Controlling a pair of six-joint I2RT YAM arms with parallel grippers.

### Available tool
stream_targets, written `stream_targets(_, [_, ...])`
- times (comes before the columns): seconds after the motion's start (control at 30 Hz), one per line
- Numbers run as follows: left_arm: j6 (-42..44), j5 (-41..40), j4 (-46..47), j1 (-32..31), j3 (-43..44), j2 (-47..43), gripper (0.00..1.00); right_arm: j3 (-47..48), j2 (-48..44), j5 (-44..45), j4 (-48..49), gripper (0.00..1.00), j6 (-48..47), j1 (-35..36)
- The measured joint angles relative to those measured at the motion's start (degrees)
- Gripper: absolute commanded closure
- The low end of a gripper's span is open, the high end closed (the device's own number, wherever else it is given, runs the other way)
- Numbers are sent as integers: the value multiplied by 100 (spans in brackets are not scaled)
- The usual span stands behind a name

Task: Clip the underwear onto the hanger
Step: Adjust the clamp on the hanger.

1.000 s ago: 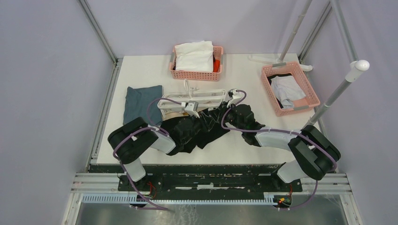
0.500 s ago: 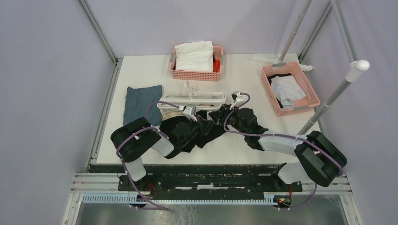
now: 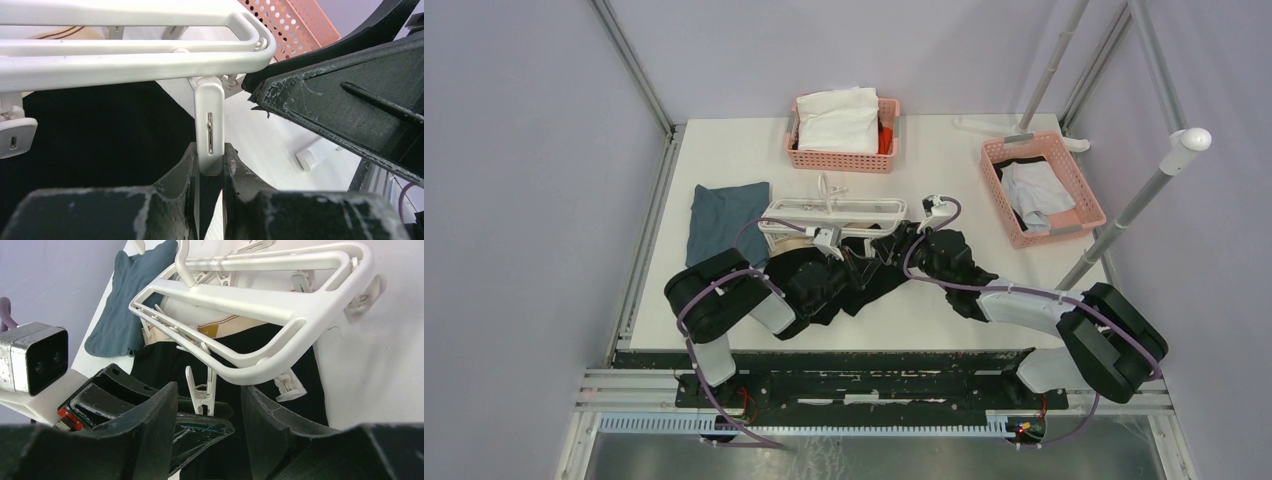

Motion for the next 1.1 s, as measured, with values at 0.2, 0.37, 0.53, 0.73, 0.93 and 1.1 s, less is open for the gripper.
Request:
stream_targets(0.2, [0, 7, -2, 0, 11, 17, 97, 142, 70, -164, -114, 36, -15, 0])
stream_targets(0.37, [0, 22, -7, 9, 52, 81, 97, 267, 273, -264, -129, 34, -31, 0])
stream_targets(0.53, [2, 39, -7, 11, 57, 85, 97, 372, 492, -269, -138, 35, -90, 42])
stream_targets(0.73, [46, 48, 0, 11, 61, 85, 97, 566, 688, -162, -297, 36, -271, 149])
stream_targets(0.93, [105, 46, 2, 13, 61, 85, 97, 673, 785, -11, -404, 39, -428, 225])
stream_targets(1.1, [173, 66, 22, 17, 61, 85, 97, 710, 804, 111, -426, 40, -485, 240])
